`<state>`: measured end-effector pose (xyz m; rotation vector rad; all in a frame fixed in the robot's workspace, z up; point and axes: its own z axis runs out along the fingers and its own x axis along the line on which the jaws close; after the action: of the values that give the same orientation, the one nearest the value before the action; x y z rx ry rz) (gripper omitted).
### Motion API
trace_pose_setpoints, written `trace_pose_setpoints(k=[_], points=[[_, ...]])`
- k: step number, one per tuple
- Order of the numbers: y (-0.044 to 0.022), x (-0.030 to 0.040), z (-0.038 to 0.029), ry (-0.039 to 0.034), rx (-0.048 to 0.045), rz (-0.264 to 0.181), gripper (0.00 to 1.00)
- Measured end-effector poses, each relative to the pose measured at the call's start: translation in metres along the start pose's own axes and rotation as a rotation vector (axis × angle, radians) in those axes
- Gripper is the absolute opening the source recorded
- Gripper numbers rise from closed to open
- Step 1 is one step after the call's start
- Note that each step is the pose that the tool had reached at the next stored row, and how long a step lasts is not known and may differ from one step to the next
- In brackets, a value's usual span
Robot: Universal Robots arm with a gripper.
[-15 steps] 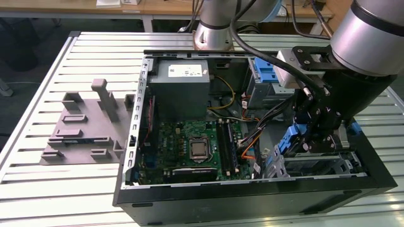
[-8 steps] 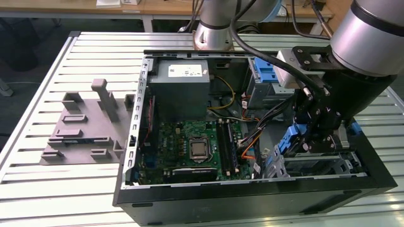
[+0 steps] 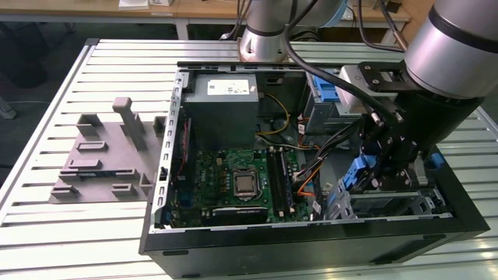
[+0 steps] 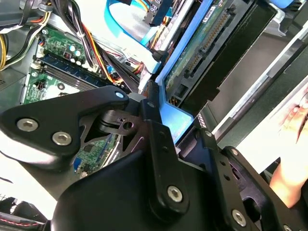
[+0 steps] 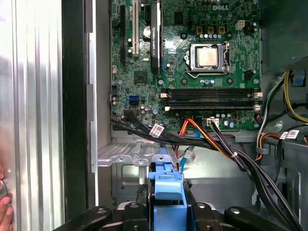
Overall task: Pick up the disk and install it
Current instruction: 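Insert the disk into the insertion slot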
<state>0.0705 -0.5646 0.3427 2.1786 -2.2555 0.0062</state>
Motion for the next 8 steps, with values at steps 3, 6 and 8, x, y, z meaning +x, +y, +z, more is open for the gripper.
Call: trace_pose_setpoints(k=[3, 6, 8], points=[[0.0000, 0.0000, 0.0015, 0.0000, 0.0000, 0.000, 0.36], [0.0000, 0.0000, 0.0028, -0.0001, 0.0000, 0.000, 0.36], [0.0000, 0.0000, 0.0033, 0.0000, 0.0000, 0.000, 0.36]])
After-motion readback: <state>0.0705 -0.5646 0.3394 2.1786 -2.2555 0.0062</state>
